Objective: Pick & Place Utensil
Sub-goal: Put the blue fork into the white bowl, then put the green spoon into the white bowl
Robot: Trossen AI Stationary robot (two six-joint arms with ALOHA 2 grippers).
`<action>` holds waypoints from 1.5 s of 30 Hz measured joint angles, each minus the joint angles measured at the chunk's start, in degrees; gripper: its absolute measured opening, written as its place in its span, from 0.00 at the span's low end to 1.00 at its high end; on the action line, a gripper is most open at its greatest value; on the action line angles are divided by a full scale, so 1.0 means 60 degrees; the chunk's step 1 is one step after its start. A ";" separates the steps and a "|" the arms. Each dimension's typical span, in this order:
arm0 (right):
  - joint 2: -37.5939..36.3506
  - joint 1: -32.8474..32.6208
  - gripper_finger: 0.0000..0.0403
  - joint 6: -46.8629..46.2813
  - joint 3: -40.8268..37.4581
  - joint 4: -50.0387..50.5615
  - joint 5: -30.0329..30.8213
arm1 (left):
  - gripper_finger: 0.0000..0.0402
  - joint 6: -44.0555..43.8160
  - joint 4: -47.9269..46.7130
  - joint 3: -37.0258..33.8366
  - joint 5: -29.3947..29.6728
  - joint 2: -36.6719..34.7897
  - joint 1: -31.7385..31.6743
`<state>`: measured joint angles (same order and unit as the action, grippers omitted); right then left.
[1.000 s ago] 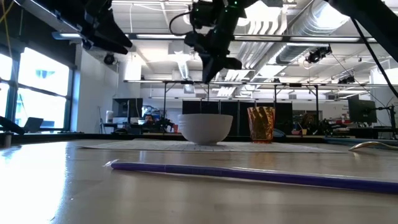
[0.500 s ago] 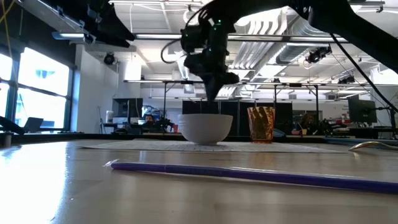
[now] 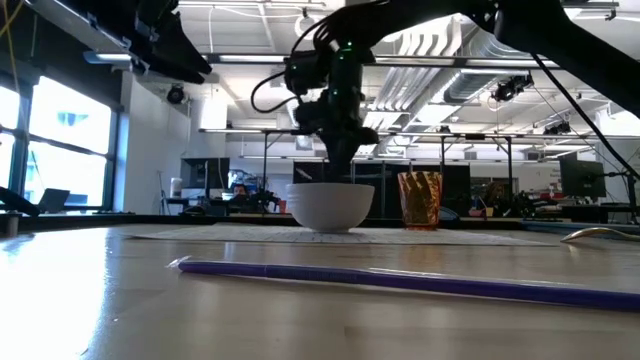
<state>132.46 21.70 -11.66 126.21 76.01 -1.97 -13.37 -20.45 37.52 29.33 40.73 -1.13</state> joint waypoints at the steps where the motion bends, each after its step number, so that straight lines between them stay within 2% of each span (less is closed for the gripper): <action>1: 0.0000 -0.0026 0.01 -0.0003 -0.0173 -0.0112 -0.0020 | 0.55 -0.0078 -0.0028 0.0000 -0.0002 0.0000 0.0000; 8: 0.0004 -0.0016 0.03 -0.0037 -0.1097 -0.1394 -0.0086 | 0.55 -0.0178 -0.0097 0.0000 -0.0082 0.0000 0.0000; 23: 0.0004 -0.0021 0.04 -0.0226 -0.1184 -0.1912 -0.0177 | 0.55 -0.0145 -0.0120 0.0000 -0.0074 0.0000 0.0000; 31: -0.0055 -0.0142 0.20 -0.0215 -0.1180 -0.1784 0.0328 | 0.55 -0.0070 -0.0123 0.0000 -0.0262 0.0000 0.0000; 37: -0.0924 -0.0308 0.33 -0.0219 -0.1177 -0.1555 0.0804 | 0.55 0.0005 -0.0126 0.0000 -0.0268 0.0004 0.0000; 40: -0.1574 -0.0620 0.37 -0.0348 -0.1173 -0.0858 0.1280 | 0.55 0.0008 -0.0141 0.0000 -0.0275 0.0004 0.0000; 45: -0.2461 -0.1511 0.41 -0.1329 -0.1166 0.1379 0.2355 | 0.55 0.0007 -0.0327 0.0000 -0.0282 0.0004 0.0000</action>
<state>117.70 12.64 -19.64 119.22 84.28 12.16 -13.33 -22.41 37.52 27.64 40.75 -1.13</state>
